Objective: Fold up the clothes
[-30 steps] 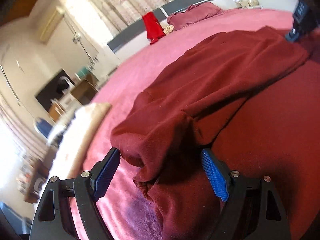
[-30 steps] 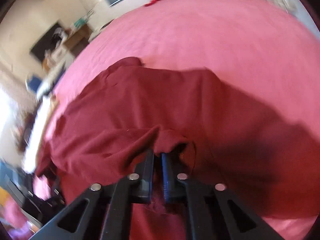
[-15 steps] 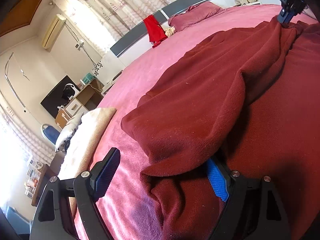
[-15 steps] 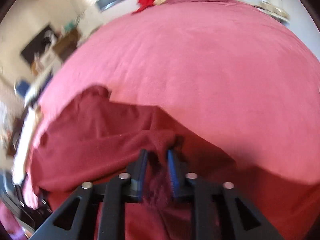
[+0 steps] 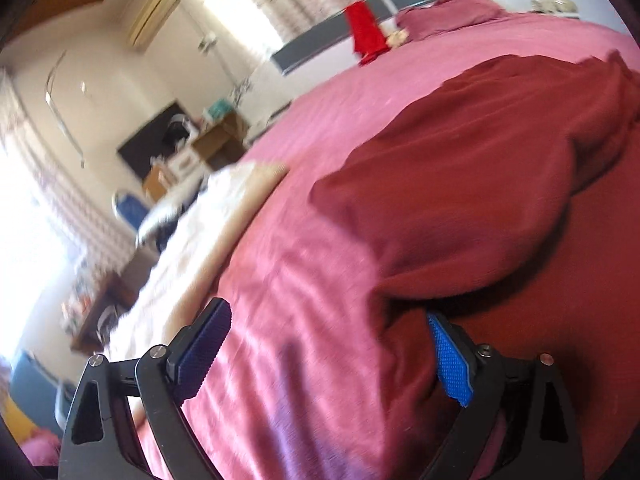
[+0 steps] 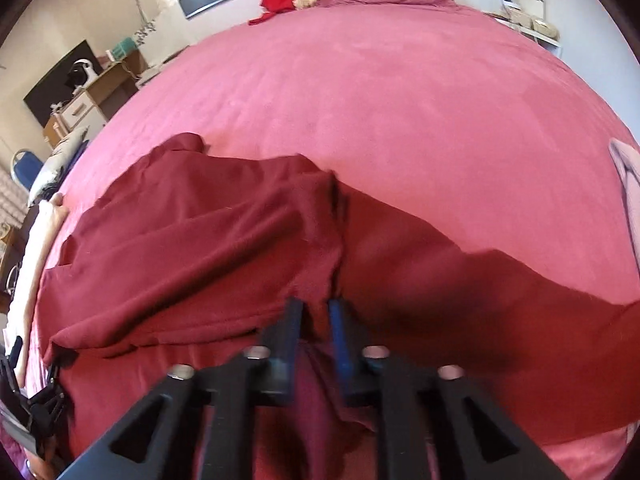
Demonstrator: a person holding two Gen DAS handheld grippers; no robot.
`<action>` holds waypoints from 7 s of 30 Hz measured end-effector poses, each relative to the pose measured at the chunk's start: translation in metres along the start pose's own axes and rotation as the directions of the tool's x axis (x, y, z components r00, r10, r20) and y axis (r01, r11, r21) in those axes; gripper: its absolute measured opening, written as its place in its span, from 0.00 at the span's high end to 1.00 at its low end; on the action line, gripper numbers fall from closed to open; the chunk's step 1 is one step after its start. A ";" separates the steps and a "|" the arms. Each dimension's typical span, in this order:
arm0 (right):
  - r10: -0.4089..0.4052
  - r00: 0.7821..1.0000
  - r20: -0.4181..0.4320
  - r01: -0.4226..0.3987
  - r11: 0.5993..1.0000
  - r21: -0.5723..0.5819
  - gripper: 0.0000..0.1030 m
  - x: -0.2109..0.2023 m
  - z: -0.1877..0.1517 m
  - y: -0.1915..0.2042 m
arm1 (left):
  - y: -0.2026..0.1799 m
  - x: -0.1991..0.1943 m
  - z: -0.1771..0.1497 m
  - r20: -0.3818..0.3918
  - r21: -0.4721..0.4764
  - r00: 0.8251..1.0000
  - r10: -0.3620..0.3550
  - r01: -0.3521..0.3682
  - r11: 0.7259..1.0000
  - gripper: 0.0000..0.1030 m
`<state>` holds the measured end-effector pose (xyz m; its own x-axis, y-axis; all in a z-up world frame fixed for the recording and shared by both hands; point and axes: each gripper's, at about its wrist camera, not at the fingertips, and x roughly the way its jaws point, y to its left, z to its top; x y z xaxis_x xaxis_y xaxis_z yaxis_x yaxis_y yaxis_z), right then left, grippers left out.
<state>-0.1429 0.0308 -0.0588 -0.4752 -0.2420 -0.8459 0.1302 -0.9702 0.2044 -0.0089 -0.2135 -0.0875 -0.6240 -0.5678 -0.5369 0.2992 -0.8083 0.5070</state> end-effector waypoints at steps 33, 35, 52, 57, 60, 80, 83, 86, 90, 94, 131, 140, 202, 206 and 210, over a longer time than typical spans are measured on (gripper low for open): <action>0.051 0.928 -0.370 -0.352 0.453 -0.819 0.85 0.101 -0.039 0.403 | -0.024 -0.027 -0.020 0.111 0.120 0.993 0.048 -0.062 0.991 0.09; 0.086 0.941 -0.326 -0.323 0.504 -0.801 0.86 0.107 -0.034 0.409 | -0.021 -0.028 -0.027 0.100 0.089 0.992 0.076 -0.085 0.992 0.09; 0.239 0.926 -0.293 -0.378 0.606 -0.700 0.75 0.046 -0.093 0.340 | 0.016 -0.034 -0.050 -0.082 -0.084 0.986 -0.146 0.139 0.987 0.09; 0.400 0.883 -0.246 -0.465 0.672 -0.577 0.75 0.000 -0.094 0.329 | 0.026 -0.034 -0.063 -0.147 -0.241 0.957 -0.250 0.211 0.947 0.09; 0.415 0.845 -0.336 -0.534 0.689 -0.490 0.75 0.003 -0.105 0.324 | 0.035 -0.038 -0.069 -0.159 -0.339 0.943 -0.292 0.225 0.913 0.09; 0.461 0.871 -0.172 -0.484 0.740 -0.467 0.66 0.001 -0.049 0.324 | 0.114 -0.022 -0.050 0.044 -0.755 0.970 -0.240 0.189 0.628 0.09; 0.377 0.901 -0.215 -0.433 0.745 -0.507 0.70 0.031 -0.012 0.335 | 0.081 0.012 -0.003 0.070 -0.622 0.946 -0.315 0.288 0.728 0.09; 0.312 0.914 -0.258 -0.404 0.669 -0.624 0.72 0.049 0.009 0.354 | 0.045 0.045 0.016 0.007 -0.521 0.930 -0.366 0.316 0.793 0.09; 0.239 0.895 -0.377 -0.447 0.472 -0.760 0.79 0.064 -0.005 0.386 | 0.031 0.060 0.000 -0.094 -0.527 0.924 -0.370 0.269 0.806 0.08; 0.048 0.943 -0.329 -0.322 0.380 -0.867 0.79 0.095 -0.026 0.407 | 0.022 0.050 -0.008 -0.110 -0.500 0.940 -0.323 0.228 0.836 0.08; 0.519 0.855 0.007 -0.499 0.825 -0.265 0.72 -0.076 -0.085 0.187 | 0.068 -0.035 -0.059 -0.060 -0.685 0.954 -0.292 0.173 0.708 0.08; 0.310 0.923 0.227 -0.377 0.847 0.375 0.70 -0.144 -0.163 -0.091 | -0.038 -0.022 0.052 -0.038 -0.431 0.922 -0.385 0.332 0.839 0.08; -0.153 0.891 0.427 -0.271 0.575 0.772 0.64 -0.196 -0.172 -0.336 | -0.057 -0.015 0.002 -0.047 -0.055 0.910 -0.413 0.410 0.910 0.00; -0.179 0.876 0.447 -0.303 0.516 0.801 0.82 -0.193 -0.174 -0.342 | -0.056 -0.013 0.002 -0.050 -0.065 0.904 -0.425 0.422 0.904 0.00; -0.211 0.844 0.493 -0.319 0.541 0.778 0.94 -0.207 -0.170 -0.320 | -0.053 -0.011 0.002 -0.053 -0.080 0.896 -0.442 0.437 0.896 0.00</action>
<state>0.0618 0.3937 -0.0328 -0.8574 -0.0055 -0.5146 -0.4554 -0.4576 0.7637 -0.0192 -0.1637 -0.1075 -0.6531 -0.1599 -0.7402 0.0530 -0.9847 0.1659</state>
